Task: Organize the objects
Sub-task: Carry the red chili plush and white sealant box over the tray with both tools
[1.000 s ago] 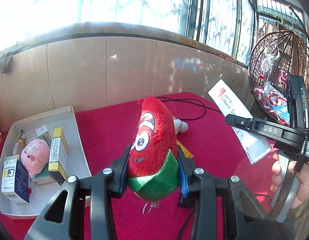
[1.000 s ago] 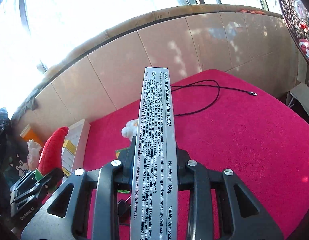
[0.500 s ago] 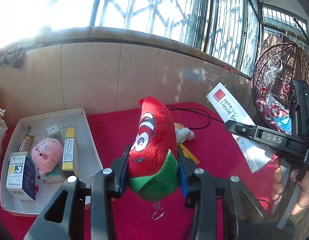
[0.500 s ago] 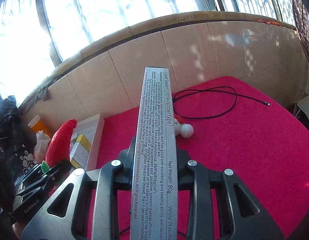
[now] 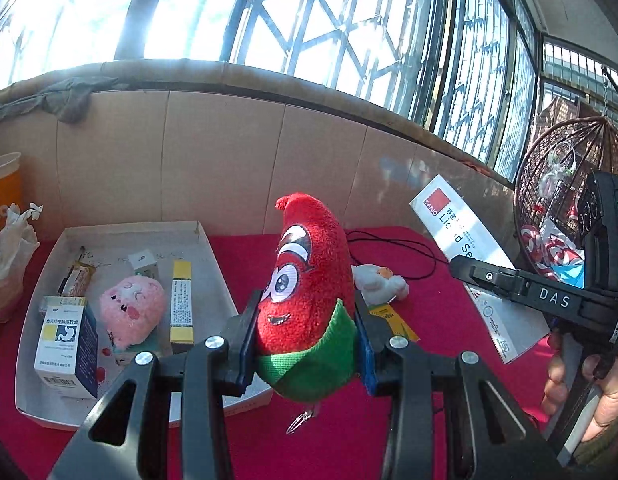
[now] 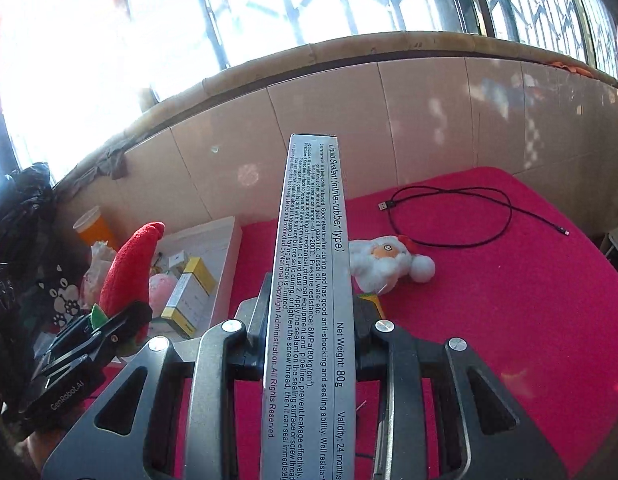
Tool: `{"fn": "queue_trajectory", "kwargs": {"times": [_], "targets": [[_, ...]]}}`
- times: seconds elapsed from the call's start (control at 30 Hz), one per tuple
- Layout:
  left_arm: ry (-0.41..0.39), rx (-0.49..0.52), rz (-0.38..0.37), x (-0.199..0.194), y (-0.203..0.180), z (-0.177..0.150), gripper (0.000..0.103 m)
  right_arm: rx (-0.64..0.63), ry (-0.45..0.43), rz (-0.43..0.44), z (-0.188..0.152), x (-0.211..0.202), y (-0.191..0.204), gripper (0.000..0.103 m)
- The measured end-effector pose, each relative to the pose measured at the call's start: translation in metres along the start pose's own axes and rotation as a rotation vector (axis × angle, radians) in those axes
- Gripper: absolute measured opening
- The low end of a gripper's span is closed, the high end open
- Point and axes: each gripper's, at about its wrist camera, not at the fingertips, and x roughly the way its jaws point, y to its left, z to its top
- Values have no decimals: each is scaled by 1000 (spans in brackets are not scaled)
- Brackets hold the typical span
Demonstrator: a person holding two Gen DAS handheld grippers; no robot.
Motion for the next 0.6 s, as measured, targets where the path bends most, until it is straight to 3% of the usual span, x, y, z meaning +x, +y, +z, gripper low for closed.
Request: {"fn": "queue_trajectory", "kwargs": {"times": [0.6], "targets": [[-49, -116, 97, -22, 69, 10, 40, -163, 35, 90, 6, 25, 82, 28]]}}
